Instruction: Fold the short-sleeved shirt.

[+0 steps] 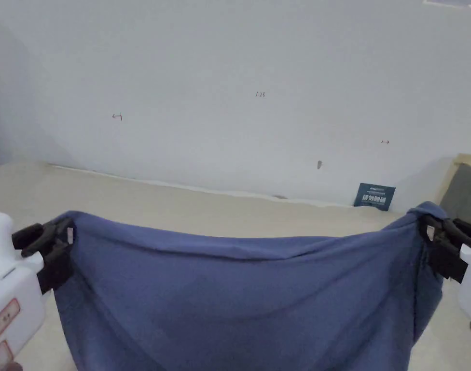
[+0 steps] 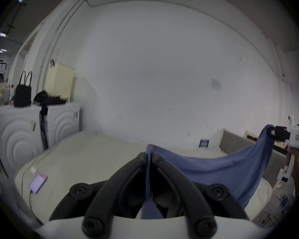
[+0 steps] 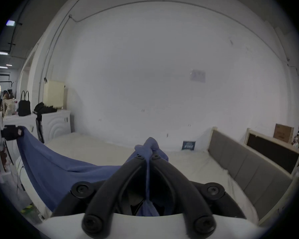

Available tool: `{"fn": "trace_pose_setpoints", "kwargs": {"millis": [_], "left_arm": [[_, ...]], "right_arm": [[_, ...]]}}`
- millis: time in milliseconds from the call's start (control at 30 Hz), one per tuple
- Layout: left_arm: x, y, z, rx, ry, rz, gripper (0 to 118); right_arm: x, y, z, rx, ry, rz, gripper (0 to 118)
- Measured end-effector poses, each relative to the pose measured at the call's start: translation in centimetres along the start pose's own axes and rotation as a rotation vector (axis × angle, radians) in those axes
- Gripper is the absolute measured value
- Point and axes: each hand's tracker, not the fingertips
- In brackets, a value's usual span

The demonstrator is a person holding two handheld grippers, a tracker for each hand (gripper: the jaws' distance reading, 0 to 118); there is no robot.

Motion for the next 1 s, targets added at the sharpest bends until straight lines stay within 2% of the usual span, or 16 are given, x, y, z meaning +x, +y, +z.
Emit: {"fn": "trace_pose_setpoints", "kwargs": {"millis": [133, 233, 333, 467, 567, 667, 867, 967, 1000], "left_arm": [[0.0, 7.1, -1.7, 0.065, -0.057, -0.017, 5], [0.0, 11.0, -3.6, 0.069, -0.050, -0.006, 5], [-0.5, 13.3, -7.0, 0.050, -0.041, -0.032, 5], [-0.9, 14.1, -11.2, -0.006, -0.033, -0.002, 5], [-1.4, 14.0, -13.1, 0.007, -0.051, -0.003, 5], [-1.8, 14.1, -15.2, 0.003, -0.033, -0.025, 5], [-2.6, 15.8, -19.2, 0.001, -0.056, -0.037, 5], [-3.0, 16.3, -21.4, 0.001, -0.041, -0.056, 5], [-2.8, 16.3, -21.9, -0.004, -0.028, -0.107, 5]], "right_arm": [[0.1, 5.4, 1.2, 0.098, -0.101, 0.053, 2], [0.5, 8.2, 0.2, 0.107, -0.094, 0.030, 2], [-0.2, 9.5, -2.3, 0.116, -0.145, 0.094, 2], [-0.4, 10.0, -5.4, 0.122, -0.162, 0.060, 2], [-1.4, 10.1, -7.7, 0.124, -0.208, 0.133, 2], [-1.1, 10.2, -10.4, 0.113, -0.214, 0.104, 2], [-0.9, 11.2, -14.9, 0.120, -0.248, 0.135, 2], [-1.1, 11.9, -16.9, 0.095, -0.246, 0.077, 2], [-1.4, 12.0, -17.1, 0.098, -0.246, 0.088, 2]]}}
